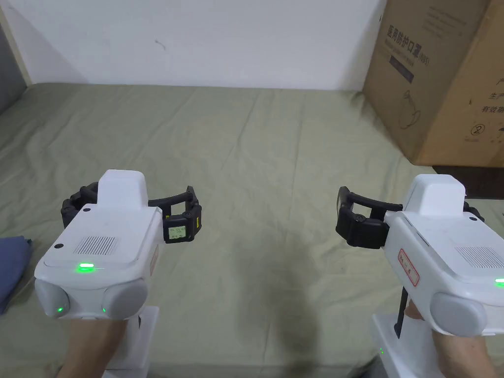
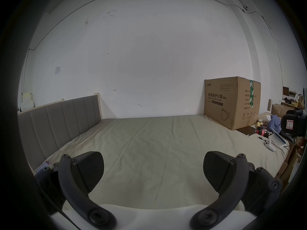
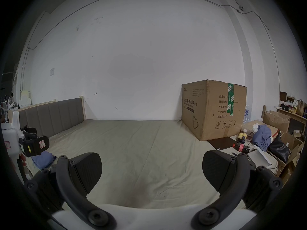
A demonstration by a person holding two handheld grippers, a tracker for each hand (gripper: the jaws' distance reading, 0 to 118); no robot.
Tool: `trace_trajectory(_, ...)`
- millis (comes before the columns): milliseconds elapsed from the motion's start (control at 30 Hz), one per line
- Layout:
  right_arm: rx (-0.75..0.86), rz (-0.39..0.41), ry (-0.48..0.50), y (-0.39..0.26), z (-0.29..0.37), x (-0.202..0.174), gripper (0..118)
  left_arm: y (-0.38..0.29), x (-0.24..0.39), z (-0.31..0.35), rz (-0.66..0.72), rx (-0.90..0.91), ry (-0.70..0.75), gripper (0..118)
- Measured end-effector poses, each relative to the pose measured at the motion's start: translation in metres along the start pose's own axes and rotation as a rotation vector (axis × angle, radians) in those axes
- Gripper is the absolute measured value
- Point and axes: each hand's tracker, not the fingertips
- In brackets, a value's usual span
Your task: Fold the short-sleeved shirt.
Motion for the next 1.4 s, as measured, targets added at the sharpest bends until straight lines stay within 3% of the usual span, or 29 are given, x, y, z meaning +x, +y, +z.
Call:
trace_trajectory(1033,0.001,0.013,-0.015,-0.002,0.002,-0.003,118,0.0,0.003,0.002,0.002,0.001,-0.002,118)
trace_trajectory(1100,-0.048,0.007,-0.041,0.002,0.001,-0.005,118,-0.001,0.004,0.003,0.004,-0.005,-0.001,118)
trace_trajectory(1133,-0.151,0.005,-0.059,0.008,-0.003,-0.006,118,-0.003,0.005,0.003,0.003,-0.025,0.007,118)
trace_trajectory(1233,-0.371,-0.092,-0.02,0.013,-0.013,-0.005,118,-0.017,0.008,0.002,0.036,-0.106,-0.023,118)
trace_trajectory(1400,-0.522,-0.272,0.059,-0.008,-0.012,-0.014,118,-0.053,0.018,0.007,0.094,-0.223,-0.037,118)
